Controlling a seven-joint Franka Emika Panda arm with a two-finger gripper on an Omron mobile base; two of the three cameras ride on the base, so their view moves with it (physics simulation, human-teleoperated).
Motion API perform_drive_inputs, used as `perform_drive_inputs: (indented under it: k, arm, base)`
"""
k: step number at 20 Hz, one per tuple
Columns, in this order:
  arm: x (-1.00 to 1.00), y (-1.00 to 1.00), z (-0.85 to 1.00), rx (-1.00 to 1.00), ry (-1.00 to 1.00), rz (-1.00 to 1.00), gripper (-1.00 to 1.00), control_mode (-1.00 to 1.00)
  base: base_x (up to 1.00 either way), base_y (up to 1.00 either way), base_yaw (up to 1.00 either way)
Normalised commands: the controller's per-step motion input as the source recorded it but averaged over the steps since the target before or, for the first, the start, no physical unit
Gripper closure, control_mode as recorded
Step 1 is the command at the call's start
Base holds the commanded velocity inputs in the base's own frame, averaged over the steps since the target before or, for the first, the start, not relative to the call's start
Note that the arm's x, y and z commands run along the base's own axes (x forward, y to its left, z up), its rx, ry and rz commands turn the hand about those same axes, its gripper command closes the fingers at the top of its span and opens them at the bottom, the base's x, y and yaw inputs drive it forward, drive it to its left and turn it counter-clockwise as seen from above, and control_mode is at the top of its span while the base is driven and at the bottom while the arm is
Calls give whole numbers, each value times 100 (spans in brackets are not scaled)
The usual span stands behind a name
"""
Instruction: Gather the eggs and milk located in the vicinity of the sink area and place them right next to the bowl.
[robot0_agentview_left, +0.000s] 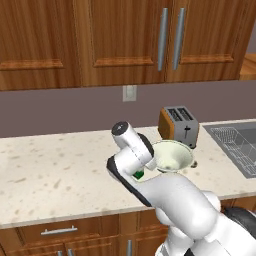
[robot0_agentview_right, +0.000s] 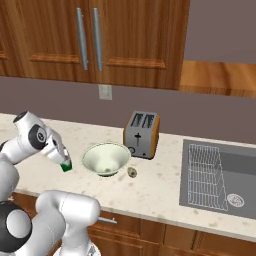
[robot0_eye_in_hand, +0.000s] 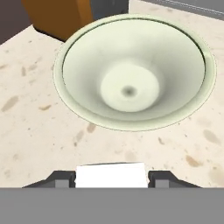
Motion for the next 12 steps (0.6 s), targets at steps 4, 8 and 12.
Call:
perform_drive_inputs:
  k: [4, 8, 12]
  arm:
    - [31, -24, -14, 5, 0, -18, 100, -100]
    - [26, -20, -16, 3, 0, -15, 100, -100]
    - [9, 0, -19, 0, 0, -8, 100, -100]
  base:
    - [0, 0, 0]
    - [0, 0, 0]
    - [0, 0, 0]
